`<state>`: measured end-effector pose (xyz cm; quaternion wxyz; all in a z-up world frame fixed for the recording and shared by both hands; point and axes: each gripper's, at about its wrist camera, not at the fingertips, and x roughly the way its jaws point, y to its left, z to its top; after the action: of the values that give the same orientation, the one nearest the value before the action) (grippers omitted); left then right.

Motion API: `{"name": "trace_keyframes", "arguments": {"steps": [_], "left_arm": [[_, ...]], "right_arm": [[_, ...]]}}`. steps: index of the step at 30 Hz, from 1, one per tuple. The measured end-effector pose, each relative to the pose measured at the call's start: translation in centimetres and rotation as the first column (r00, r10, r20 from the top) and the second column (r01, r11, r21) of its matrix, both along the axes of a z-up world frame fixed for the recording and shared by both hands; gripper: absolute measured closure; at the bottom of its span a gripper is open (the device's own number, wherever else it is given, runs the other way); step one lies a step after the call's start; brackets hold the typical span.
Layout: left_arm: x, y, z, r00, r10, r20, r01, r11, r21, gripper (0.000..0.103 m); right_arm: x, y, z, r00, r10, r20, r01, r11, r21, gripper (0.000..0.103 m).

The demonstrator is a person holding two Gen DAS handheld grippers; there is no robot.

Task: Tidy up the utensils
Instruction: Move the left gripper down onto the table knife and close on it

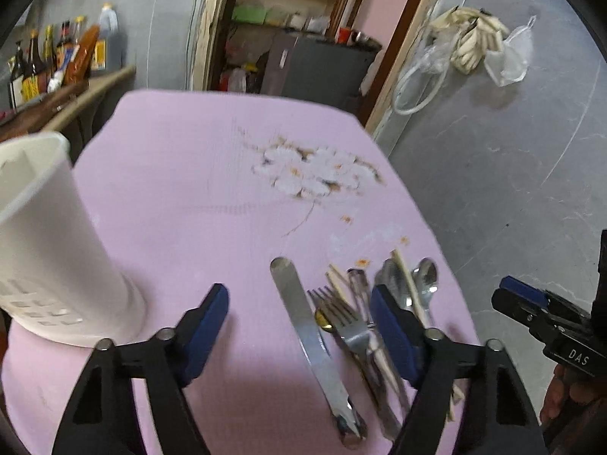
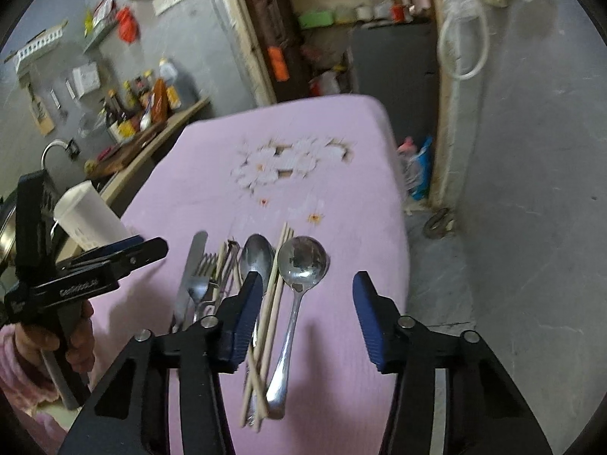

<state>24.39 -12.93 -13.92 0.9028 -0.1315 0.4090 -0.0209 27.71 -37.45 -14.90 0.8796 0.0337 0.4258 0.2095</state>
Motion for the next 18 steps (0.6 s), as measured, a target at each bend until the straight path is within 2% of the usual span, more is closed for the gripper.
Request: {"name": "trace_keyframes", "arguments": {"steps": [5, 9, 18], "left_arm": [[1.7, 0.2, -1.9, 0.997, -0.001, -0.084, -0.003, 0.999, -0.052, 0.054], [2.8, -0.1, -3.1, 0.989, -0.021, -0.145, 0.009, 0.996, -0.089, 0.058], [4.3, -0.1, -3.5, 0.987, 0.002, -0.159, -0.021, 0.993, -0.115, 0.061]], "right_arm": [[2.4, 1.1, -2.0, 0.997, 0.067, -0.039, -0.067, 0.998, 0.004, 0.073], [4.0, 1.3, -3.2, 0.992, 0.107, -0.065, -0.106, 0.994, 0.013, 0.075], [6.6, 1.5, -4.9, 0.970, 0.215, -0.110, -0.211, 0.976, 0.048, 0.075]]}}
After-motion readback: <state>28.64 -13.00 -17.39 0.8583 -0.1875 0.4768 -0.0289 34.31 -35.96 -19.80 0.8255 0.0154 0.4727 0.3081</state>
